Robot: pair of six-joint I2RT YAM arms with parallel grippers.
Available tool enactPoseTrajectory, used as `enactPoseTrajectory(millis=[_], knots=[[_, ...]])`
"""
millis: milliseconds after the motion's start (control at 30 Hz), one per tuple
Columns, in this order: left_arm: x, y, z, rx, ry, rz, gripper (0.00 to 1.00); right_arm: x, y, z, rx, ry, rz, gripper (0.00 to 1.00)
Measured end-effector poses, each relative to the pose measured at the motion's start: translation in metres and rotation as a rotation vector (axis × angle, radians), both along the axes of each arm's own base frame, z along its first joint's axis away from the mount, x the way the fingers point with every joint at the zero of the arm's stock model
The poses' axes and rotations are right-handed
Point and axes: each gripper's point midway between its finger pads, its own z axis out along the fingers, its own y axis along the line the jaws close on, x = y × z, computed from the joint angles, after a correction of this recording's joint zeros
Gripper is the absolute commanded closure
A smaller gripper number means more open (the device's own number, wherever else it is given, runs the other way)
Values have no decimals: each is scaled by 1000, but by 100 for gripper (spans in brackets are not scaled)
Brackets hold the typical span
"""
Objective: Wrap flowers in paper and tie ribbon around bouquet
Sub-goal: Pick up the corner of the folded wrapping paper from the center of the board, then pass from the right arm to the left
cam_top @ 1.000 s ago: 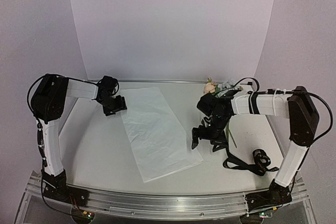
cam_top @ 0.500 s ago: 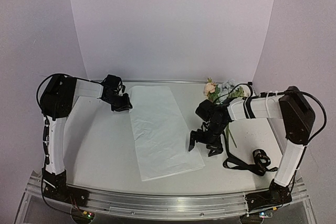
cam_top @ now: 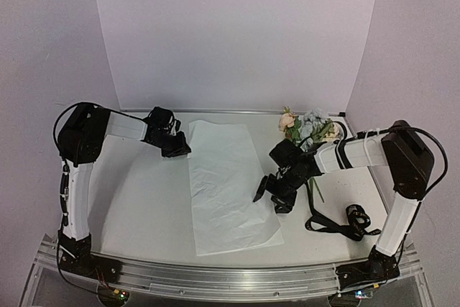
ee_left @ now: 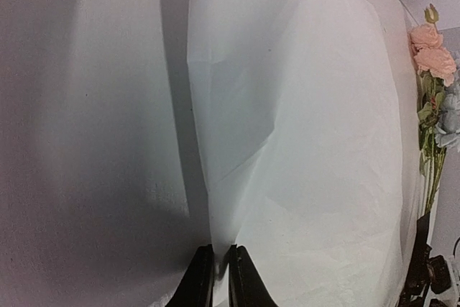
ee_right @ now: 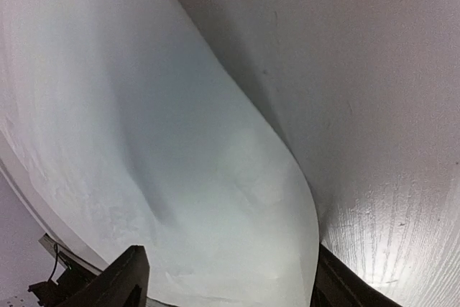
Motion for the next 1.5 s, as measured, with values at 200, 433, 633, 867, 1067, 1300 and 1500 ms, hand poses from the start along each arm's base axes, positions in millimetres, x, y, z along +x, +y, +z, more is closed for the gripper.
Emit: enactPoseTrajectory(millis=[200, 433, 633, 867, 1067, 1300, 1500], knots=[[0, -2, 0, -18, 1, 12, 91, 3, 3, 0, 15, 1, -40, 53], [0, -2, 0, -20, -1, 16, 91, -1, -8, 3, -15, -5, -46, 74], [0, -2, 0, -20, 0, 18, 91, -4, -13, 18, -7, -26, -54, 94], [0, -2, 0, -21, 1, 20, 90, -5, -13, 25, 5, -34, -64, 100], [-1, -4, 1, -28, 12, 24, 89, -11, -23, 38, -17, -53, -31, 100], [-4, -27, 5, -60, 44, 9, 75, -16, -37, 121, -60, -179, 142, 100], [-4, -49, 14, -109, 57, 1, 45, -23, -33, 186, -69, -283, 337, 100]])
